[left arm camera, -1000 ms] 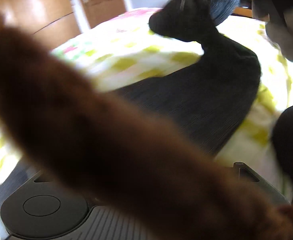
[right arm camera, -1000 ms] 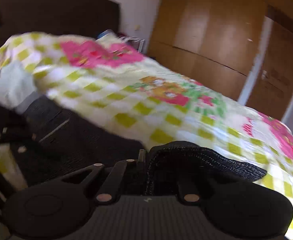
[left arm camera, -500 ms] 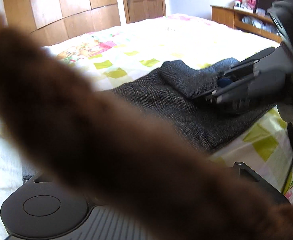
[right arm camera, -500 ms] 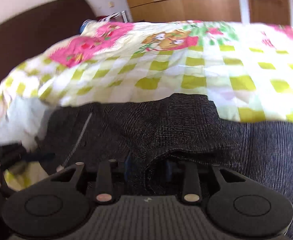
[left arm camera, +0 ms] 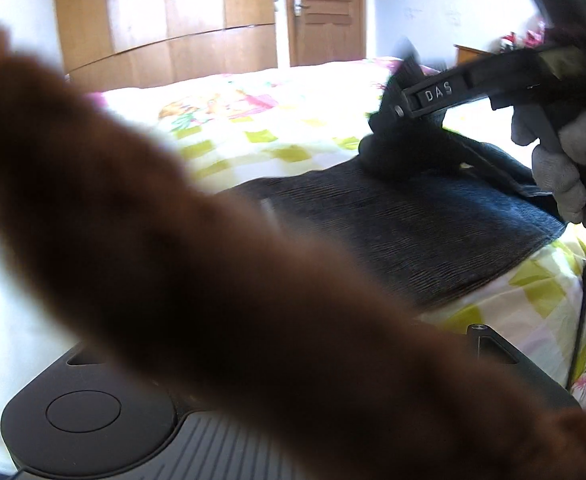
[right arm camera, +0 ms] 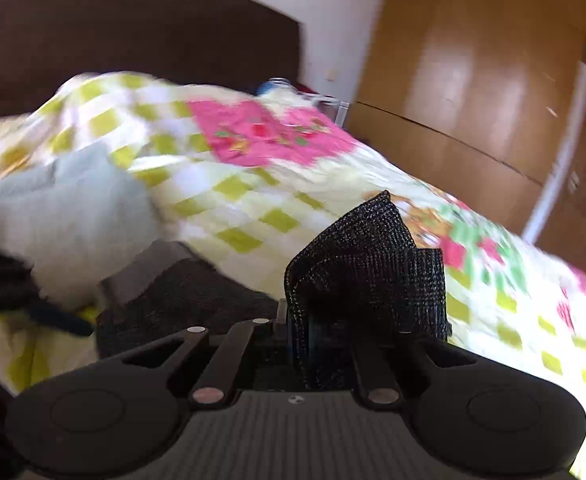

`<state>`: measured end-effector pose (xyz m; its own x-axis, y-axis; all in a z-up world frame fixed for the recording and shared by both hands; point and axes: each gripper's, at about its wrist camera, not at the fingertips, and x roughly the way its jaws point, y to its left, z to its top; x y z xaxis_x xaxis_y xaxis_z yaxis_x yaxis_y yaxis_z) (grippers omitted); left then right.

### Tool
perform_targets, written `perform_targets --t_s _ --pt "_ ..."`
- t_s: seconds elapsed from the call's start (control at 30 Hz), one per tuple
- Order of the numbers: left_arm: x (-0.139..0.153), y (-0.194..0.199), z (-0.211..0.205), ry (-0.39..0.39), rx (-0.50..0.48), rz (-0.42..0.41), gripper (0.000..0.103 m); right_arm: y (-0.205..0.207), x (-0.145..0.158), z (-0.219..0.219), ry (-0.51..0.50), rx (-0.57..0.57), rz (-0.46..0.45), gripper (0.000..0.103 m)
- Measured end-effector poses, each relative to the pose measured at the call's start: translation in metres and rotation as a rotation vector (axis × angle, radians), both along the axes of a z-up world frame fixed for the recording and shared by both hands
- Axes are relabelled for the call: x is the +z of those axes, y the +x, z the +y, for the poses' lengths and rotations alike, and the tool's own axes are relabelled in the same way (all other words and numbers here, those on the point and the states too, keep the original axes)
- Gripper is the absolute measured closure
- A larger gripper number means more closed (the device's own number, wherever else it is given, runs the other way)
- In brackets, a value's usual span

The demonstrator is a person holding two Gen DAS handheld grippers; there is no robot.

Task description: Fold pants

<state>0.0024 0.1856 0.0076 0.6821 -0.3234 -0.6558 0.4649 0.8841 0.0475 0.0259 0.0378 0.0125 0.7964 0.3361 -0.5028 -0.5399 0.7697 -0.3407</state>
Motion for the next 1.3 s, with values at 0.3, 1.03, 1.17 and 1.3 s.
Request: perform_targets --t_s 0.3,1.03,1.17,1.3 --pt "-0.013 -0.012 0.032 -0.006 0.065 0.056 0.027 0.006 -0.041 0.02 -0.099 -0.029 0.09 0.078" --pt "-0.007 -0.013 0.059 -0.062 0.126 0.023 0.027 0.008 -0.011 0.084 -0.046 0.094 -0.035 0.081" --pt "-0.008 -0.016 0.06 -0.048 0.129 0.032 0.027 -0.005 -0.05 0.098 -0.197 0.193 -0.005 0.08" --pt "-0.01 -0.018 0.058 -0.042 0.122 0.047 0.027 0.008 -0.038 0.088 -0.084 0.158 0.061 0.077"
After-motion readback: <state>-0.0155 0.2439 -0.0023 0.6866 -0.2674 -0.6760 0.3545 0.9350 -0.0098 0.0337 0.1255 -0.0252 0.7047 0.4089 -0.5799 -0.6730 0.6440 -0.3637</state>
